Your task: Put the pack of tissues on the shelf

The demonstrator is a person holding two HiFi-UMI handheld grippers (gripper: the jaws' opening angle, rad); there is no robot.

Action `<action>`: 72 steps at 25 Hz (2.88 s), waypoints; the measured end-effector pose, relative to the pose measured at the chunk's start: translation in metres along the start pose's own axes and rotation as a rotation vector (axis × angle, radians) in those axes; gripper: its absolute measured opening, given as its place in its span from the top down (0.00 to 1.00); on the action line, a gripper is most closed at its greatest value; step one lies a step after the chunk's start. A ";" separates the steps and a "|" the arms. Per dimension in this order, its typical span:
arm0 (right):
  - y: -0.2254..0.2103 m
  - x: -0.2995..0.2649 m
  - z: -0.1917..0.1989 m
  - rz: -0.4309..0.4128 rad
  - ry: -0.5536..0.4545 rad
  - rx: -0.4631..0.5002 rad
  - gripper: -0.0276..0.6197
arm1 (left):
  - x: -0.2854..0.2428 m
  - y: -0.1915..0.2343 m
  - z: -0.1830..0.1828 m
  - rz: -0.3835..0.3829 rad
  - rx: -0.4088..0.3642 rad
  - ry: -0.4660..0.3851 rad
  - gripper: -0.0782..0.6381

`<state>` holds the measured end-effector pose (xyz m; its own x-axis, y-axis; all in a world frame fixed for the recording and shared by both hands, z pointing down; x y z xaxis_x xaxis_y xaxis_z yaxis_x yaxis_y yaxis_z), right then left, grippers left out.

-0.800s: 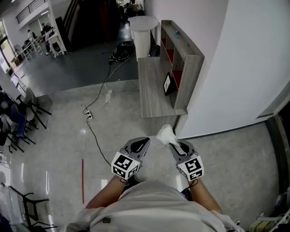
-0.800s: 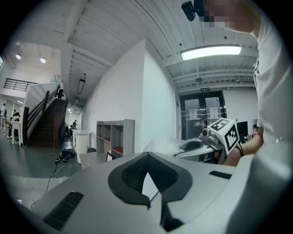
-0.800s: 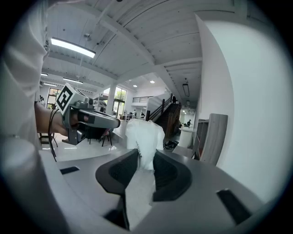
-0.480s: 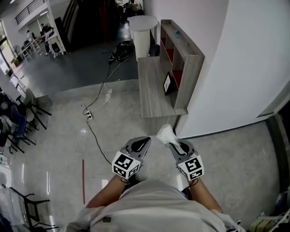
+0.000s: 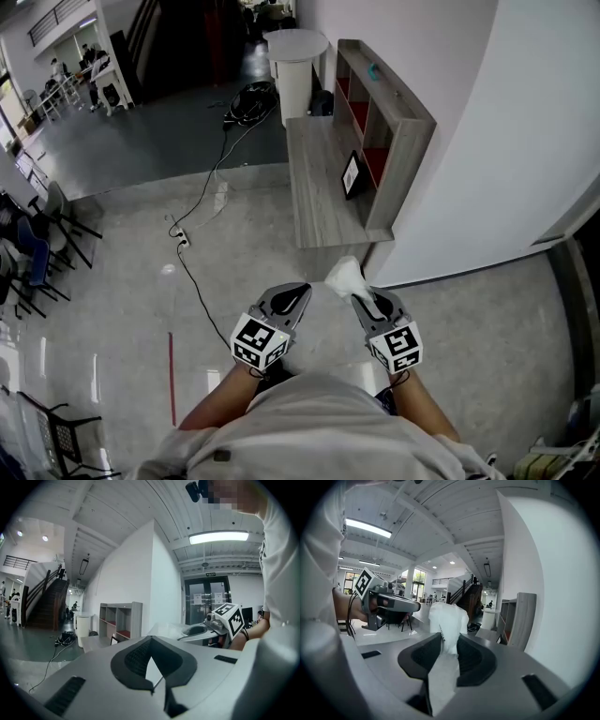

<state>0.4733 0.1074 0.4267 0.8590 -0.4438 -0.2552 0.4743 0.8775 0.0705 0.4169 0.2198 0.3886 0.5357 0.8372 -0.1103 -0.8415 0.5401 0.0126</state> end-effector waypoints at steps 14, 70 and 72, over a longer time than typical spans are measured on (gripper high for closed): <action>0.004 -0.157 -0.049 0.014 0.006 -0.020 0.78 | -0.002 0.163 -0.009 0.018 -0.003 -0.003 0.87; -0.349 -0.286 -0.035 0.289 0.036 -0.143 0.78 | -0.417 0.259 -0.029 0.362 -0.024 0.043 0.87; -0.361 -0.276 -0.030 0.342 0.048 -0.169 0.78 | -0.437 0.247 -0.030 0.427 -0.027 0.054 0.87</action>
<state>0.0589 -0.0816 0.4430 0.9504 -0.1145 -0.2893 0.1197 0.9928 0.0003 -0.0272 -0.0151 0.4098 0.1354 0.9789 -0.1528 -0.9887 0.1434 0.0426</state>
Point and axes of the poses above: the fingertips, and each gripper's own axes: x backward along the fingers, y to its left, z out of its underside, the point moved 1 cm from there along x, backward along the fingers, and after that the axes turned 15 degrees about -z, right-handed, at the moved point
